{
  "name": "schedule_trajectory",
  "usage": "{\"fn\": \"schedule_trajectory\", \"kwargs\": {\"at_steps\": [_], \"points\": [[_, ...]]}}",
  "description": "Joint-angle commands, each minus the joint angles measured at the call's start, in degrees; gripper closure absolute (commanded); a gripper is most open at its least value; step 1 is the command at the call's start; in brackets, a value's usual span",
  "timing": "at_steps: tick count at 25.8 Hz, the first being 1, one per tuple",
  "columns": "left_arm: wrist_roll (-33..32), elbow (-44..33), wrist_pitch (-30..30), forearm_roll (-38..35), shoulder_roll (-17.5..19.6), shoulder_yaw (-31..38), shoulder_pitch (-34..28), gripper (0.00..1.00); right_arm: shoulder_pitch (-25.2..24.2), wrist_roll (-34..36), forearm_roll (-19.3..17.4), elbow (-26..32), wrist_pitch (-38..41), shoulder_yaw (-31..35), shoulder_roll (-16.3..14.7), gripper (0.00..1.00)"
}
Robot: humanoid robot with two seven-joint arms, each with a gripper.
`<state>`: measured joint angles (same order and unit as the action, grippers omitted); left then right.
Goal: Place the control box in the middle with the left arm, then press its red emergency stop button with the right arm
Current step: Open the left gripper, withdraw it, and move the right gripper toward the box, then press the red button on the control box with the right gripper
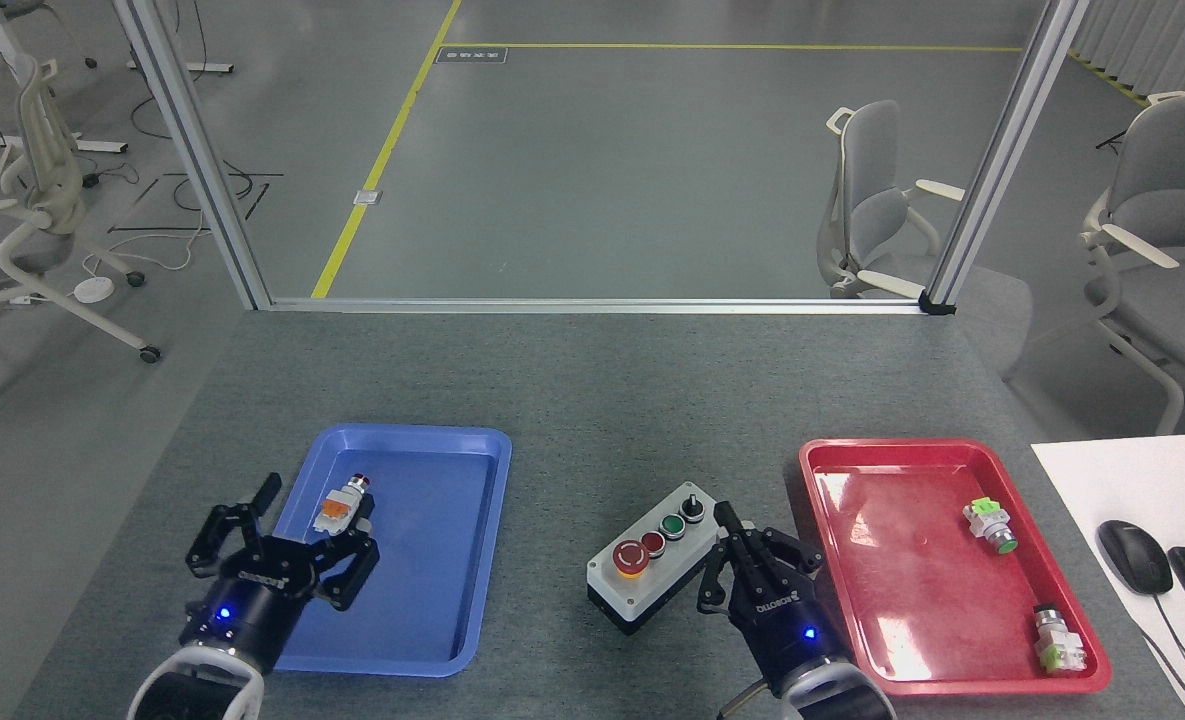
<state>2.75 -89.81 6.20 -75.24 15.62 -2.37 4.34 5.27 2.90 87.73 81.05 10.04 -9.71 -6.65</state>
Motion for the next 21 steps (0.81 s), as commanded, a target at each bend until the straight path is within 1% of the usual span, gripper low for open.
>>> {"fn": "schedule_trajectory", "kwargs": {"at_steps": [1, 4, 5, 8, 11, 15, 18, 21], "points": [[0.0, 4.6, -0.8, 4.4, -0.9, 5.5, 4.7, 0.01, 1.1, 0.2, 0.0, -1.8, -1.4, -3.4, 0.7, 1.0], [0.0, 10.3, -4.2, 5.4, -1.1, 5.5, 9.7, 0.01, 2.4, -2.3, -0.1, -4.0, -2.6, -5.2, 1.9, 1.0], [0.0, 11.9, -4.3, 5.3, -1.0, 5.5, 10.8, 0.01, 3.2, -2.5, -0.1, -5.0, -2.7, -5.8, 2.1, 1.0], [0.0, 14.6, -4.3, 5.3, -1.1, 5.4, 11.8, 0.01, 4.5, -2.5, -0.2, -7.7, -3.4, -7.5, 2.3, 1.0], [0.1, 14.7, -4.2, 5.3, -1.1, 5.4, 11.8, 0.01, 5.7, -2.5, -0.2, -9.9, -3.4, -8.7, 2.6, 1.0], [0.1, 14.4, -4.2, 5.5, -1.6, 5.4, 11.8, 0.01, 6.1, -2.6, -0.7, -12.4, -3.5, -9.7, 2.7, 1.0], [0.1, 14.3, -4.1, 5.5, -2.0, 5.5, 11.9, 0.01, 5.9, -4.0, -2.5, -12.8, -3.6, -9.7, 2.6, 1.0], [0.1, 14.1, -4.1, 5.4, -2.1, 5.5, 11.9, 0.01, 5.9, -4.8, -2.7, -12.8, -4.2, -9.7, 2.5, 1.0]]}}
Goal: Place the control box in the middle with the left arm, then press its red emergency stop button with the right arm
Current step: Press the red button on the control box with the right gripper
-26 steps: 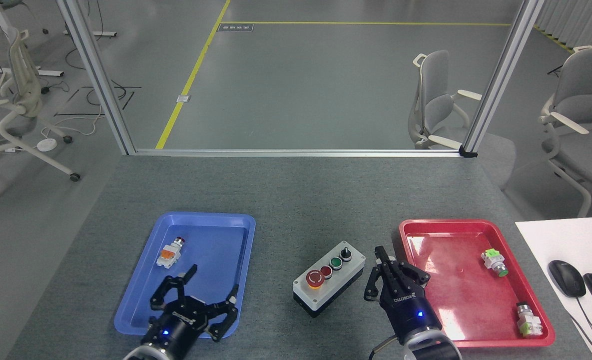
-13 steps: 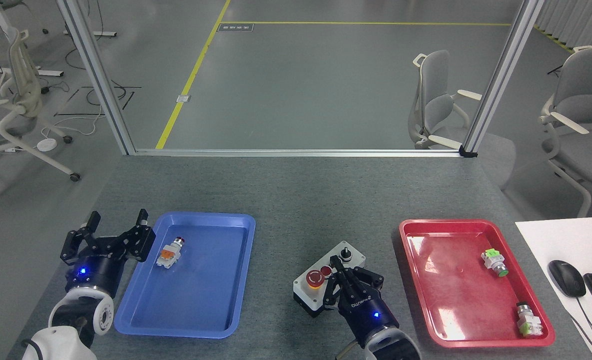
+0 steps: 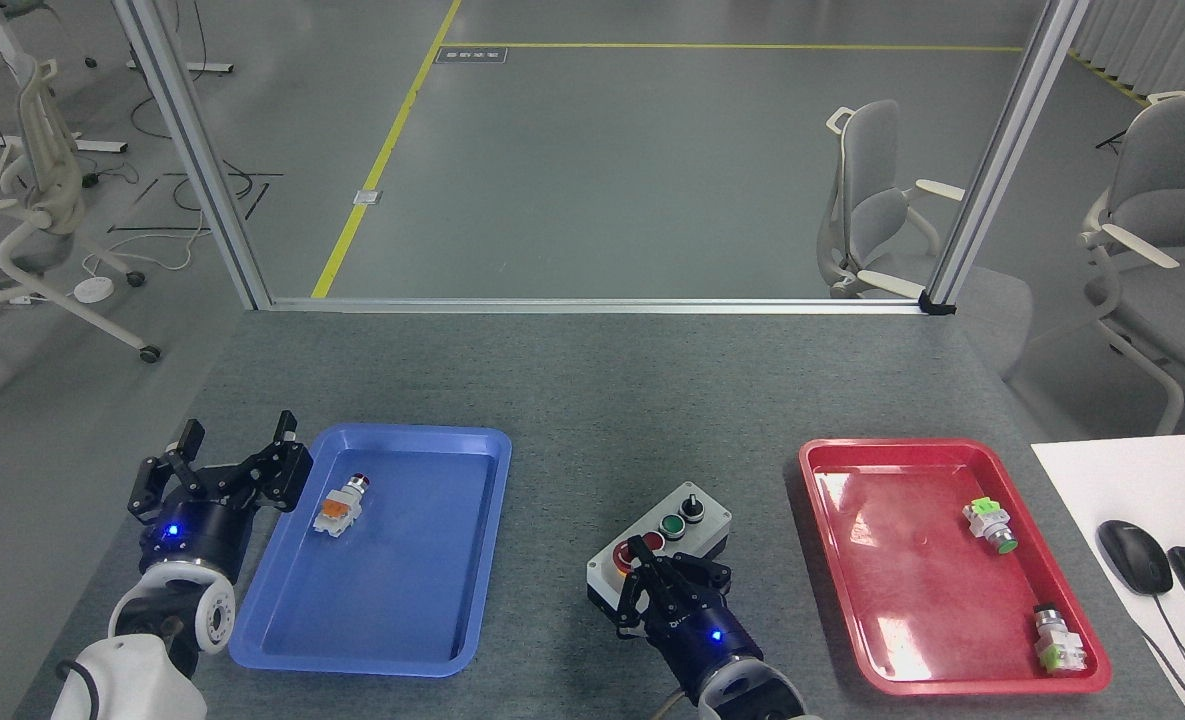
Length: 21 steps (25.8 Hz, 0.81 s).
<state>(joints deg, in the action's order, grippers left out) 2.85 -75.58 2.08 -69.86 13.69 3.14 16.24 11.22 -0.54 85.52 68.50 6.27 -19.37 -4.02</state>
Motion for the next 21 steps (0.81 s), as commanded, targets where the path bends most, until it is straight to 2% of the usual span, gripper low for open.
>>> {"fn": "schedule_trajectory", "kwargs": {"at_steps": [1, 11, 21], "points": [[0.0, -0.1, 0.1, 0.1, -0.2, 0.0, 0.0, 0.01, -0.1, -1.4, -0.5, -0.3, -0.5, -0.1, 0.0, 1.0], [0.0, -0.2, 0.1, 0.0, -0.1, 0.0, -0.1, 0.01, -0.6, -3.6, -1.8, -1.6, -0.5, -0.5, -0.3, 1.0], [0.1, -0.2, 0.1, 0.1, -0.2, -0.1, -1.0, 0.01, -0.5, 0.5, -3.6, 0.9, -3.8, 0.2, 0.1, 1.0]]}}
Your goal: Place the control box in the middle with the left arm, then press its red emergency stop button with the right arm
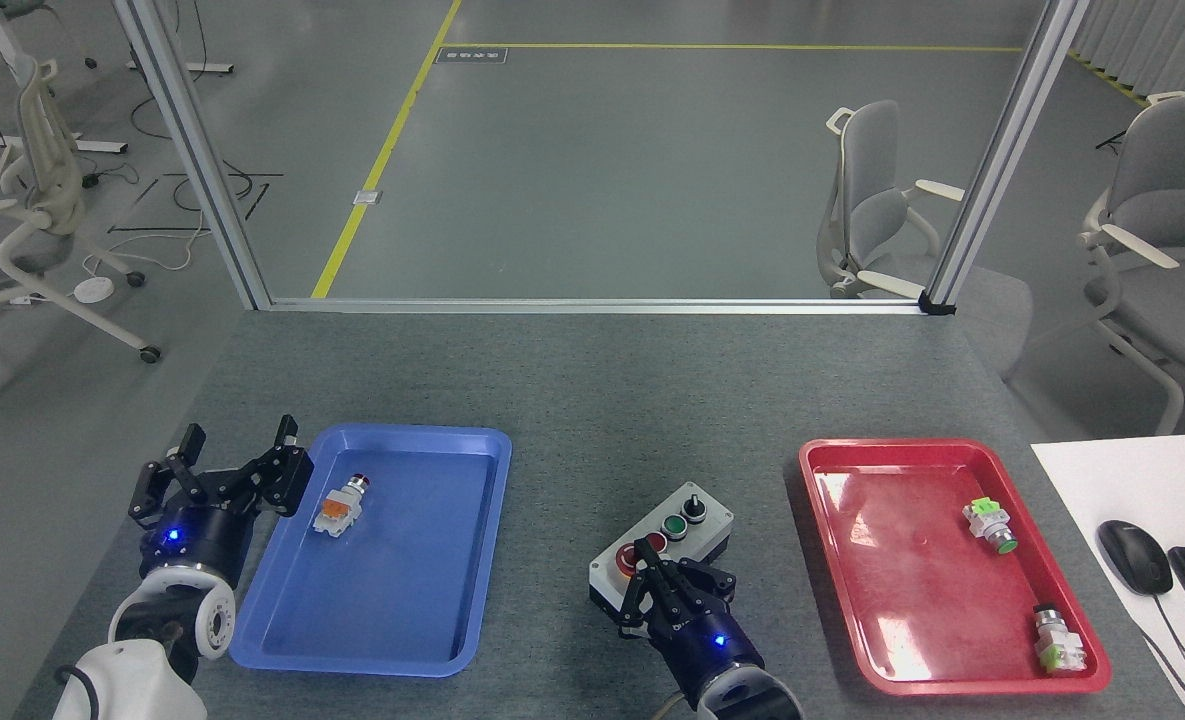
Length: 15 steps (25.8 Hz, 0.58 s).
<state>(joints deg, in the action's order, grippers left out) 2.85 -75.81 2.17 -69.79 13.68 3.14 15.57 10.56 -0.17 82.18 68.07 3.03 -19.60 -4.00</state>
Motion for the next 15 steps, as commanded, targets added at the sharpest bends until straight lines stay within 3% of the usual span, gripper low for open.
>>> {"fn": "schedule_trajectory", "kwargs": {"at_steps": [1, 7, 11, 14, 15], "points": [[0.1, 0.0, 0.0, 0.0, -0.3, -0.1, -0.7, 0.01, 0.3, 1.7, -0.3, 2.0, -0.7, 0.6, 0.0, 1.0], [0.1, -0.8, 0.0, 0.0, -3.7, -0.1, -3.0, 0.01, 0.4, 4.2, -1.8, 5.8, -2.5, 1.1, -0.6, 1.0], [0.1, -0.6, 0.0, 0.1, -4.0, -0.2, -4.4, 0.01, -0.4, 4.6, -1.8, 8.1, -2.5, 4.6, -1.2, 0.98], [0.1, -0.7, 0.0, 0.4, -5.8, -0.5, -4.7, 0.01, -1.5, 4.6, -1.8, 8.7, -2.9, 7.8, -2.0, 0.26], [0.1, -0.8, 0.1, 0.4, -7.0, -0.5, -4.7, 0.01, -1.9, 4.6, -1.8, 8.9, -3.3, 8.7, -2.5, 0.14]]}}
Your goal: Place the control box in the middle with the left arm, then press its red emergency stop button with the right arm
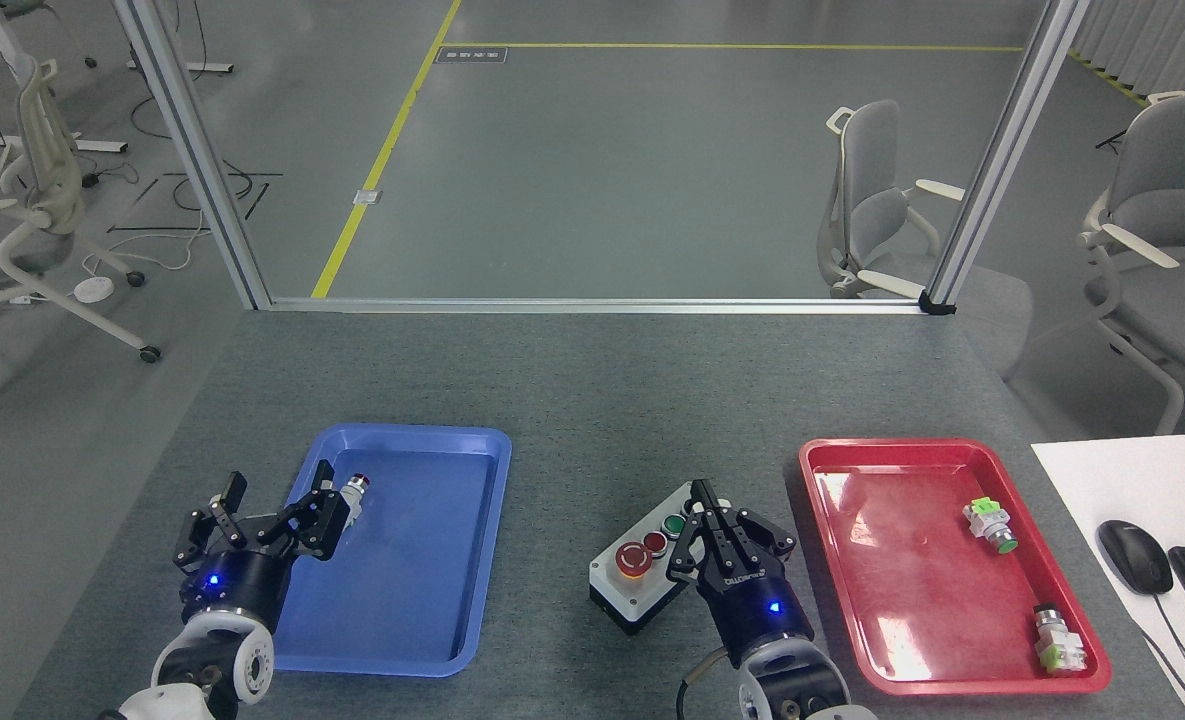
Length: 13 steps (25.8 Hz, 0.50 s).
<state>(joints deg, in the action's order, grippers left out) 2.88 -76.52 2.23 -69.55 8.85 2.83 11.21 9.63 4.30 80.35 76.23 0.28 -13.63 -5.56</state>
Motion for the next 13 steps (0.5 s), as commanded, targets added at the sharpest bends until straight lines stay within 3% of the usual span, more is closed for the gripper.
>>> {"fn": "schedule_trajectory", "kwargs": {"at_steps": [1, 13], "points": [[0.0, -0.1, 0.1, 0.0, -3.5, -0.2, -0.2, 0.01, -1.5, 0.1, 0.0, 1.3, -0.8, 3.9, -1.6, 0.04], [0.5, 0.1, 0.0, 0.1, -5.8, -2.2, -3.1, 0.01, -5.7, 2.2, 0.2, 3.0, -1.4, 14.2, -3.4, 0.02]]}}
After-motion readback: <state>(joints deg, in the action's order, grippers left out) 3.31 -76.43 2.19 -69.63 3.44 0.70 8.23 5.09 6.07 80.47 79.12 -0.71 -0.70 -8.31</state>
